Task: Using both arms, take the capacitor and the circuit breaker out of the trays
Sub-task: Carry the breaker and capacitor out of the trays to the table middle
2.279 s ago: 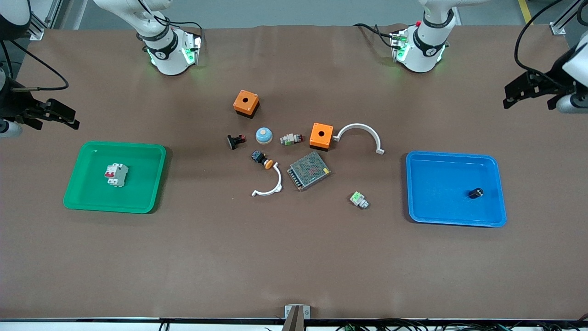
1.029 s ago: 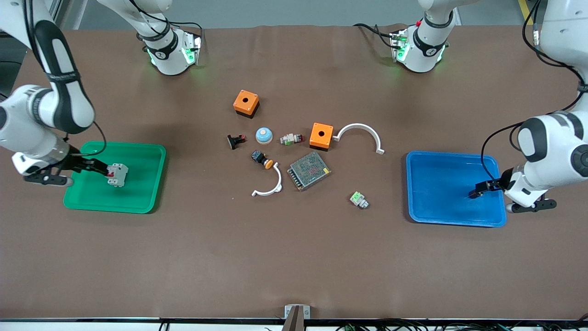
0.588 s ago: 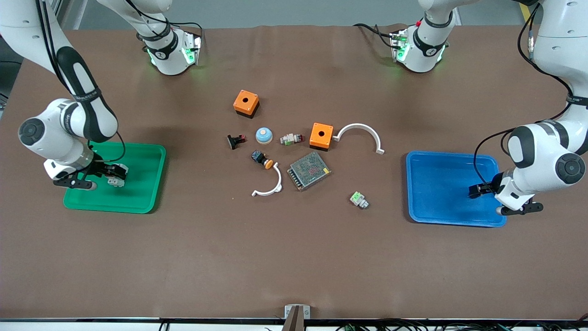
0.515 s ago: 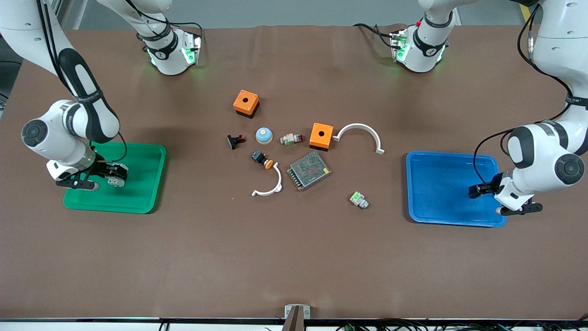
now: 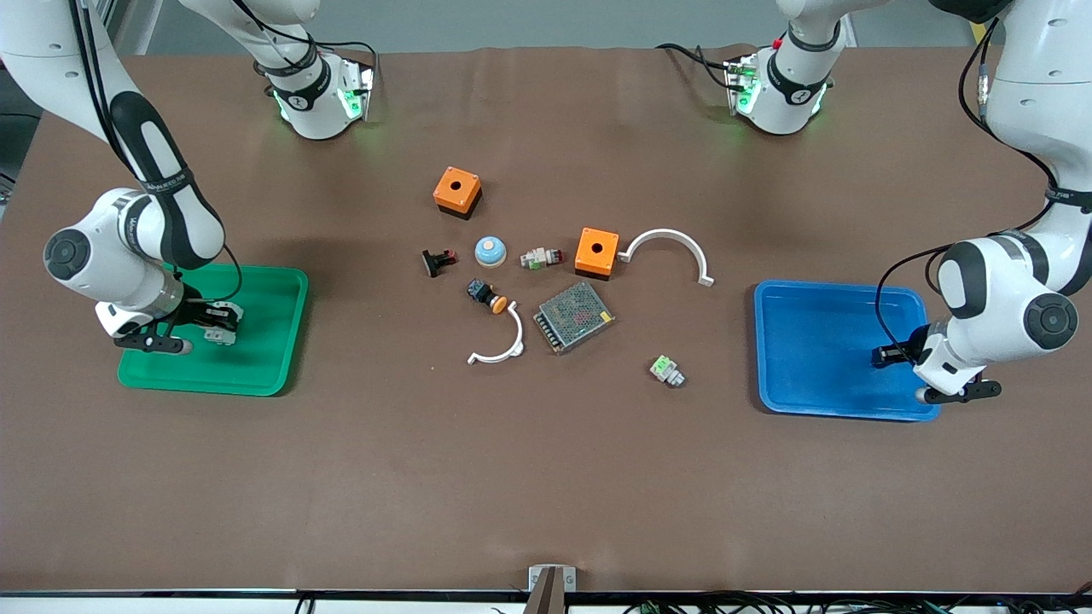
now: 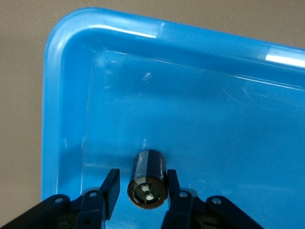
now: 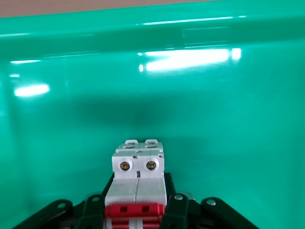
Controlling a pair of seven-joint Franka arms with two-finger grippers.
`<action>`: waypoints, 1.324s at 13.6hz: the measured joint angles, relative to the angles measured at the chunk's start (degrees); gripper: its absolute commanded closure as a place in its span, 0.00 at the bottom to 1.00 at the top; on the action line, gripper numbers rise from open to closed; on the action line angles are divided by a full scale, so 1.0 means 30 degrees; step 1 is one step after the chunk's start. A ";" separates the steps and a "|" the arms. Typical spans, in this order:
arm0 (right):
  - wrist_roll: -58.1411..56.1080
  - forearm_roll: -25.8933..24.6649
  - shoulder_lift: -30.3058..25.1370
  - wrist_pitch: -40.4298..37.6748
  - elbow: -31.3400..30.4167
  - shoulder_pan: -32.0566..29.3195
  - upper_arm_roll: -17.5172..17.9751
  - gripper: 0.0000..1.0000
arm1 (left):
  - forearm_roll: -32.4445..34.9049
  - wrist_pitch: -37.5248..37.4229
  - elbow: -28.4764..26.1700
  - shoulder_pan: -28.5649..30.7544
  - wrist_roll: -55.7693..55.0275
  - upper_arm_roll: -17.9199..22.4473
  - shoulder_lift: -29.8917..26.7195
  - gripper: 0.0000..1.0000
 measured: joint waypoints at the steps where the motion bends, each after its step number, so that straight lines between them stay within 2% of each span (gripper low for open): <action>1: 0.0349 0.0159 -0.0287 -0.1282 0.0617 0.0250 0.0331 1.00 | 0.0000 0.0005 0.0019 -0.0001 -0.0004 -0.0011 0.0028 0.99; 3: 0.1558 0.0225 -0.0855 -0.3109 0.1944 0.1502 0.0675 1.00 | 0.0001 0.0019 0.0136 -0.0013 -0.0004 -0.0070 0.0022 1.00; 6: 0.4447 0.0237 -0.1057 -0.3556 0.2910 0.4898 0.0862 1.00 | 0.0000 -0.0058 0.0537 -0.0031 -0.0138 -0.0655 -0.0420 1.00; 8: 0.6573 0.0254 -0.0787 -0.3328 0.3118 0.7423 0.0901 1.00 | 0.0000 -0.1000 0.0665 -0.0060 -0.1400 -0.1839 -0.1232 1.00; 11: 1.0534 0.0260 0.0303 -0.1742 0.3197 1.0301 0.0909 1.00 | 0.0000 -0.2981 0.0663 -0.0184 -0.4837 -0.4338 -0.2325 1.00; 13: 1.2520 0.0260 0.1169 -0.0605 0.3224 1.1572 0.0889 1.00 | 0.0000 -0.3397 0.0529 -0.0307 -0.7305 -0.5892 -0.2492 1.00; 15: 1.3841 0.0259 0.1889 -0.0085 0.3447 1.2281 0.0870 1.00 | 0.0000 -0.3410 0.0241 -0.0634 -0.9355 -0.6877 -0.2454 1.00; 18: 1.5052 0.0250 0.2585 -0.0040 0.4081 1.2818 0.0847 1.00 | 0.0000 -0.3380 -0.0067 -0.2285 -1.2398 -0.7154 -0.2122 1.00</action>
